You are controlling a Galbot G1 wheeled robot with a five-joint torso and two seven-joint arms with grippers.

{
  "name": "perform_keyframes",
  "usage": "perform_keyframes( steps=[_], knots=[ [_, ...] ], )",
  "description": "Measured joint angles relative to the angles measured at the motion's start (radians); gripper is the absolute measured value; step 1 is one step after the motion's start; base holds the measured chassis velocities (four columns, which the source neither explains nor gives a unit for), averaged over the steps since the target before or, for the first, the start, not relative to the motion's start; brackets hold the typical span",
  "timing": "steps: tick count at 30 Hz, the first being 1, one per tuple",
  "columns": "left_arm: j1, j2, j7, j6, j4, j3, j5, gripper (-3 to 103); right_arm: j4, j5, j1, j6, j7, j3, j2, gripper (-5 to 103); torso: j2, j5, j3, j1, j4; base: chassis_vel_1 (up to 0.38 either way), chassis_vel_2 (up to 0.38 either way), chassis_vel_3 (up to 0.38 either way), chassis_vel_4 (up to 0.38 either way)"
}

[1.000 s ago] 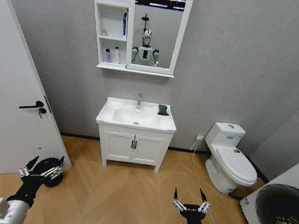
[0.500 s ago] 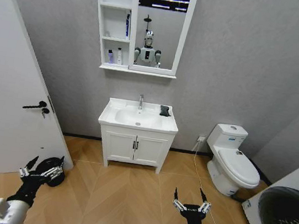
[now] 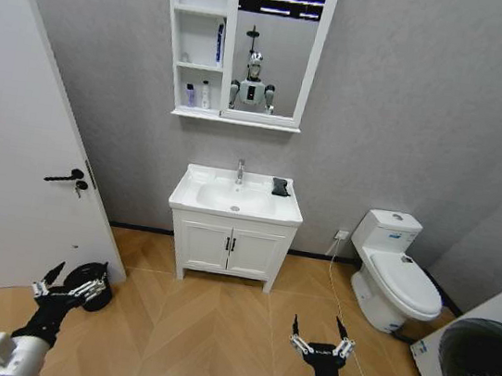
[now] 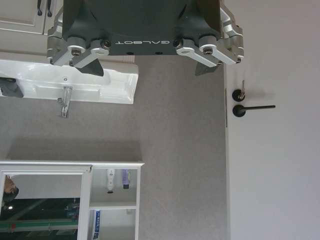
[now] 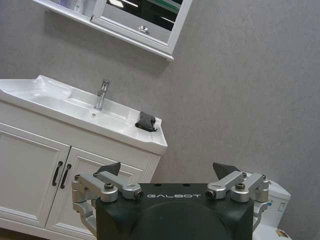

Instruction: Move facial cleanser and shampoo from washbasin to cabinet, then wipe washbasin with towel.

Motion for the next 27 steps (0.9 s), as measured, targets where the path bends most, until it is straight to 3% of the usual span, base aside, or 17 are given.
perform_keyframes(
  steps=[27],
  knots=[
    [0.000,0.000,0.000,0.000,0.000,0.000,0.000,100,0.000,0.000,0.000,0.001,0.000,0.000,0.000,100,0.000,0.0000,0.000,0.000,0.0000,0.000,0.000,0.000,0.000]
  ],
)
